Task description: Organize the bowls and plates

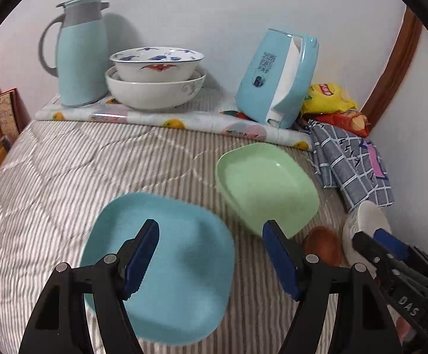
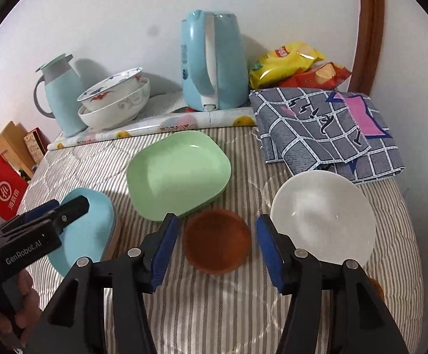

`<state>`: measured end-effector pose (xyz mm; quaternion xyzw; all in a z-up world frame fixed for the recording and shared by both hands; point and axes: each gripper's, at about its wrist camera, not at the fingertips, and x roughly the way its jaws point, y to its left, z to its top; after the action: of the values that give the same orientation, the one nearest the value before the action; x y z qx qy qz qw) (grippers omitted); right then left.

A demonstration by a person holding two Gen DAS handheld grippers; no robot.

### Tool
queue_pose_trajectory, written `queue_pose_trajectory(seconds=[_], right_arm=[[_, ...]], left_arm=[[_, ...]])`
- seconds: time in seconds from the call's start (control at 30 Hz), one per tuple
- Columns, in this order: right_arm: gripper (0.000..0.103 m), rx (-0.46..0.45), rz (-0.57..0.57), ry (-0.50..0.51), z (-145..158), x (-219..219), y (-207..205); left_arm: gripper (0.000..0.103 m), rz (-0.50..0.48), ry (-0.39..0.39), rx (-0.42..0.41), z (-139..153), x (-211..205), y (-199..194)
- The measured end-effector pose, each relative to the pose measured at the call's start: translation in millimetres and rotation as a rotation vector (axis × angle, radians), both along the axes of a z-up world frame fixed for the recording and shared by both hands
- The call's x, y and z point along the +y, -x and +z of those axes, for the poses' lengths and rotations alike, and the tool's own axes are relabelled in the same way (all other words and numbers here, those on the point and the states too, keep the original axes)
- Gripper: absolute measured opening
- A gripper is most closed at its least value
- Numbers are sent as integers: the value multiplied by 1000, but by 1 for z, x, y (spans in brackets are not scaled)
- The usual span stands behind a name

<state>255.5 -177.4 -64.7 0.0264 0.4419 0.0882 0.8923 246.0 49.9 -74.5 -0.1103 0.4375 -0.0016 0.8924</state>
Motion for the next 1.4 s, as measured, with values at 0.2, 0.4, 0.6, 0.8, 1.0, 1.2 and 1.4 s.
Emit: queue_pose_trajectory(seconds=[0.2, 0.4, 0.6, 0.8, 1.0, 1.2, 1.4], right_arm=[[55, 24, -15, 26, -3, -3, -23], [55, 32, -11, 27, -4, 1, -46], [55, 40, -25, 9, -9, 5, -66], [55, 42, -26, 39, -19, 16, -84], [45, 70, -53, 38, -36, 15, -101], [33, 112, -71, 37, -51, 16, -113], [28, 158, -88, 44, -65, 21, -121]], left_arm=[[70, -38, 12, 15, -1, -7, -26], [70, -63, 33, 33, -2, -10, -49], [70, -84, 19, 54, -8, -9, -72], [70, -88, 32, 82, -22, -2, -93], [68, -107, 29, 111, -34, -3, -117], [54, -134, 43, 165, -51, -8, -136], [37, -163, 45, 216, -67, -13, -147]])
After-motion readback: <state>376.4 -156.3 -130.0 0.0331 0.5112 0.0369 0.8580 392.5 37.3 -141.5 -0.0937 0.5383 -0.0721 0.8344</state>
